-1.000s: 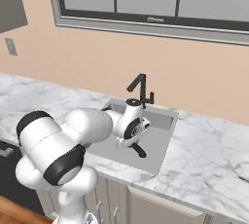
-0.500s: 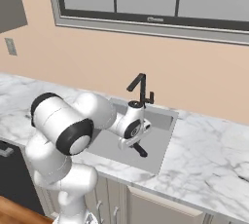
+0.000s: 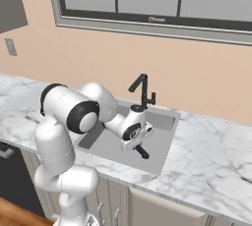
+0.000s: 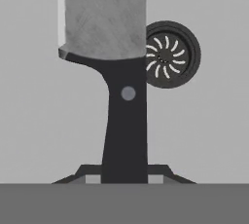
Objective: Move the cutting board and knife to the sink. Then move spray from the cabinet to the counter.
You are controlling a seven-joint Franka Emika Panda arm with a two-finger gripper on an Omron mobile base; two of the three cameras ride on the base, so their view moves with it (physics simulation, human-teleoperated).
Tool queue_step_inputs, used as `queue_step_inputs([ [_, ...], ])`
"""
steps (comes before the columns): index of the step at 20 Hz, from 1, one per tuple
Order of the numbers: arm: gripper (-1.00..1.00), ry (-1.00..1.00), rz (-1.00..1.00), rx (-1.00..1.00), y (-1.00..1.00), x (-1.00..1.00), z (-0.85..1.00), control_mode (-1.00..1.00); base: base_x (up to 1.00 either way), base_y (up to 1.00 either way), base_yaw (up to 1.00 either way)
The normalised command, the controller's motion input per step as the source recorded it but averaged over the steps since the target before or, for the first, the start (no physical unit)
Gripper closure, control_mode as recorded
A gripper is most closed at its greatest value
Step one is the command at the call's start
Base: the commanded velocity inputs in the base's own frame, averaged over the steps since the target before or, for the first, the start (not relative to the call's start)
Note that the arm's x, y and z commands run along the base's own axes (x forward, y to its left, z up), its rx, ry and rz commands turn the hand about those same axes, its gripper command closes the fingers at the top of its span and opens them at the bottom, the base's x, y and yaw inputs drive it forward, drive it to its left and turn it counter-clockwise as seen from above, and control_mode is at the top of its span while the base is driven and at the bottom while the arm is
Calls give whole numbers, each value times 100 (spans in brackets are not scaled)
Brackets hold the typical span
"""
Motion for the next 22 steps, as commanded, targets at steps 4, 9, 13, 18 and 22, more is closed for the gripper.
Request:
queue_step_inputs([
  [4, 100, 0, 0, 0, 0, 35, -27, -100, 0, 0, 0],
  [9, 100, 0, 0, 0, -4, 32, -26, -100, 0, 0, 0],
  [13, 100, 0, 0, 0, -7, 23, -27, -100, 0, 0, 0],
  [18, -100, 0, 0, 1, -2, 14, -25, -100, 0, 0, 0],
  [22, -100, -1, 0, 6, -12, -8, 11, -100, 0, 0, 0],
])
